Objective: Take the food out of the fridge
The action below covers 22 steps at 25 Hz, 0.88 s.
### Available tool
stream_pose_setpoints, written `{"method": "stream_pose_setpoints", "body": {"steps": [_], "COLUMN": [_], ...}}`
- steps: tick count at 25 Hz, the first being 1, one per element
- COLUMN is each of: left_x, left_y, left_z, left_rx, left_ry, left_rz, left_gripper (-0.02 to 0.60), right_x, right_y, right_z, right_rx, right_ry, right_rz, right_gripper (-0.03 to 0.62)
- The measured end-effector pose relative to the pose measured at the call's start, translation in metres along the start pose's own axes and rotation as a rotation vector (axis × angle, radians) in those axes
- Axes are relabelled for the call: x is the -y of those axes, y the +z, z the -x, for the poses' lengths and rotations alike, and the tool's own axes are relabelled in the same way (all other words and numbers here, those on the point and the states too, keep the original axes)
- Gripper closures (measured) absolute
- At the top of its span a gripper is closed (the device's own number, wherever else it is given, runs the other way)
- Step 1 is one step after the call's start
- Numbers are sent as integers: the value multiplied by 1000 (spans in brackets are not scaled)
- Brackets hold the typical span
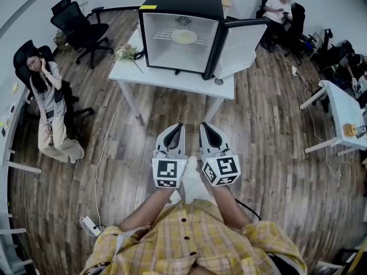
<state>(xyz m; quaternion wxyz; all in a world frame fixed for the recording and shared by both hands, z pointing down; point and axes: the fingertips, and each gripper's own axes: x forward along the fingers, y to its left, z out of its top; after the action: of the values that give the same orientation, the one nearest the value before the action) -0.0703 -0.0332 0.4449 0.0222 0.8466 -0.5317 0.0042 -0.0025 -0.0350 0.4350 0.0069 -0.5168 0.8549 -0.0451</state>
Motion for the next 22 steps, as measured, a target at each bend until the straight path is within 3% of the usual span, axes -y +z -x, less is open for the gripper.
{"method": "stream_pose_setpoints", "body": {"steps": [22], "left_x": [-69], "left_y": [0], "left_z": [-153], "left_rx": [-11], "left_ry": [12], "left_rz": [-17], "left_gripper": [574], "right_x": [78], "right_y": [4], "right_z": [-140], "right_rx": [13], "right_ry": [0], "right_rz": [-15], "right_gripper": [586]}}
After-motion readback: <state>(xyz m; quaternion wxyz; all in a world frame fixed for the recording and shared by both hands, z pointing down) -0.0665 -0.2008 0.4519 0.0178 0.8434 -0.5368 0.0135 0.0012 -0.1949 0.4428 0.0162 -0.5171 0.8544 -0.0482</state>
